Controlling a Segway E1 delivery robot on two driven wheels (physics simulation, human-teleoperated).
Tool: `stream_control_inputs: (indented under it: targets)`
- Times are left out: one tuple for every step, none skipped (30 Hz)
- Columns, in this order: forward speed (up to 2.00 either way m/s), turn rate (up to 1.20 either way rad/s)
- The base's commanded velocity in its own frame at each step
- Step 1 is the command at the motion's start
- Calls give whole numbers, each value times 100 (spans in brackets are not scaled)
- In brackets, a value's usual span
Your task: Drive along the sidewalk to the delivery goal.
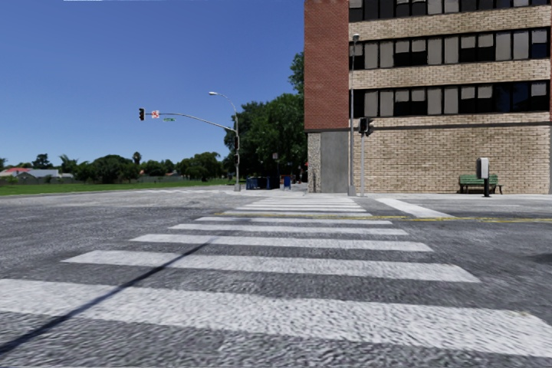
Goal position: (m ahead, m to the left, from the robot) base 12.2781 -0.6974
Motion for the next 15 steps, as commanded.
stream_control_inputs:
  targets:
    - [128, -38]
    - [128, -38]
    - [128, -38]
    - [128, -38]
    - [128, -34]
    - [128, -26]
    - [128, -26]
    - [128, -23]
    - [128, -22]
    - [128, -22]
    - [128, -22]
    - [128, -22]
    - [128, -22]
    - [128, -19]
    - [128, -19]
